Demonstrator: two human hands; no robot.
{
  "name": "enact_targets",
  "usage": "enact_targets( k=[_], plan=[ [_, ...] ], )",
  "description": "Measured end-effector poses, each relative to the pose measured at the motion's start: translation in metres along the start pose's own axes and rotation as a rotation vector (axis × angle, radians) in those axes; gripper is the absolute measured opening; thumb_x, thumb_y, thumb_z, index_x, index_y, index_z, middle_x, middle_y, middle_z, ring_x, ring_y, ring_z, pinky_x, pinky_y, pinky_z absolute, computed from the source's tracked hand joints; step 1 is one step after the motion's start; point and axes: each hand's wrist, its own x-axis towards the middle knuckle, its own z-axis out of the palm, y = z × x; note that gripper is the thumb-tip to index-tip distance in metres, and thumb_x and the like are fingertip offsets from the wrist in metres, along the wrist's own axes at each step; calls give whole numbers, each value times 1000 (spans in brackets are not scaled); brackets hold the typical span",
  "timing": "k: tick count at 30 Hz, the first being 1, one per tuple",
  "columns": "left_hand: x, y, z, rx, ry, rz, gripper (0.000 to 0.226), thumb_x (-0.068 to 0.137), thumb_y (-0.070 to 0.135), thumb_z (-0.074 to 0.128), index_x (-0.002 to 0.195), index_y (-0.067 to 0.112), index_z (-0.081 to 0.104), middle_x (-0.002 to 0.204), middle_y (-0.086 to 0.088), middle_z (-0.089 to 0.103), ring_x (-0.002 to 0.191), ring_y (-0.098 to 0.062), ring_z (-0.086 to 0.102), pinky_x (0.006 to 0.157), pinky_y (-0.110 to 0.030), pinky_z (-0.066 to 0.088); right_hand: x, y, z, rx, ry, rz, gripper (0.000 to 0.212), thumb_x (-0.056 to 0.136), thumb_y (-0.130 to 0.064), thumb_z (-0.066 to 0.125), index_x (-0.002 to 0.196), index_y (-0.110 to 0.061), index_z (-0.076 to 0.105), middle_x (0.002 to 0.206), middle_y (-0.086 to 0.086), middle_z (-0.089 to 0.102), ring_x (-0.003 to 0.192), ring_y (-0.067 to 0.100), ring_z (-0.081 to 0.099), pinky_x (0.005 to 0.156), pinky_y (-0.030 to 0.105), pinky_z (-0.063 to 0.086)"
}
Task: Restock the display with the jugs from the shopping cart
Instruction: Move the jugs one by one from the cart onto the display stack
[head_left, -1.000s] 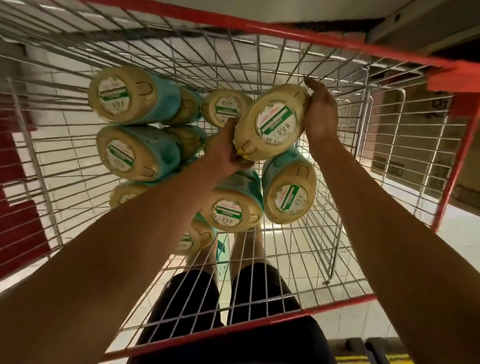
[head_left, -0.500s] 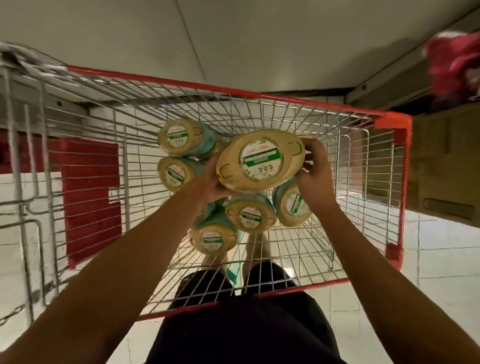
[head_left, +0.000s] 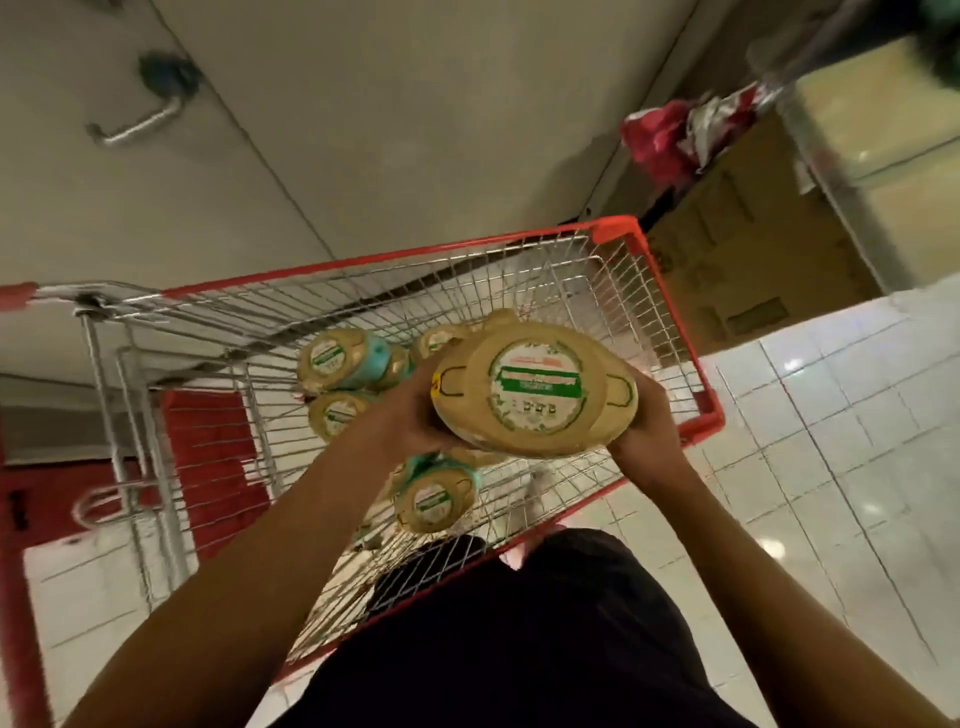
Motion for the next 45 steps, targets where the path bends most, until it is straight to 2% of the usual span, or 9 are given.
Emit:
enact_targets(
  k=[4,5,9,13,17,25,33,39,45],
  plan=[
    [-7,-25,63,71,-133,27,51,93,52,50,96,15,85,98,-9,80,84,-26,79,66,-39,64,-42,-16,-46,-10,160,-17,20,87,-13,71,106,-16,77,99,-3,77,90,24,74,80,35,59],
    [-7,-35,79,87,-160,34,48,89,50,52,90,16,86,96,-9,81,84,-26,79,66,-39,64,-53,-18,-59,-23,204,-22,17,88,-14,71,103,-19,77,94,-3,76,85,23,73,76,34,59],
    [8,-79,148,166,-142,62,56,88,46,57,127,7,69,129,-20,68,114,-37,65,108,-57,46,-99,-22,-119,0,345,-62,14,88,-18,75,102,-13,77,87,6,74,77,26,70,70,36,58],
    [32,-130,222,227,-178,59,41,84,39,59,105,9,78,106,-15,74,95,-32,72,86,-46,59,-153,-16,-188,-20,494,4,11,83,-16,74,87,-7,71,75,15,65,66,37,59,59,47,51],
    [59,-178,296,280,-192,26,38,86,41,57,97,14,81,103,-12,73,97,-32,68,92,-45,53,-206,-11,-257,-19,615,-2,11,84,-21,75,83,-11,69,72,6,63,63,29,58,60,34,51],
    [115,-239,434,423,-214,-49,55,99,38,58,140,2,60,129,-21,62,111,-36,65,88,-47,60,-254,-14,-400,8,713,-42,10,86,-19,73,93,-12,71,81,8,68,72,32,64,68,40,57],
    [184,-237,554,540,-266,-77,37,100,42,56,114,15,77,112,-13,75,96,-28,74,80,-40,62,-237,-5,-516,30,798,-41,15,86,-20,74,99,-27,76,85,-3,72,77,13,69,74,22,56],
    [249,-212,658,533,-312,-58,39,101,43,54,107,16,81,110,-14,75,92,-28,75,76,-41,62,-183,-4,-631,-34,837,-21,12,86,-21,73,97,-17,74,86,6,71,78,25,68,74,29,59],
    [289,-172,764,511,-310,-28,40,100,47,55,112,19,81,115,-14,76,94,-29,76,76,-44,62,-119,-21,-739,-53,832,19,15,83,-22,71,96,-27,77,88,9,74,81,31,69,76,32,60]
  ],
)
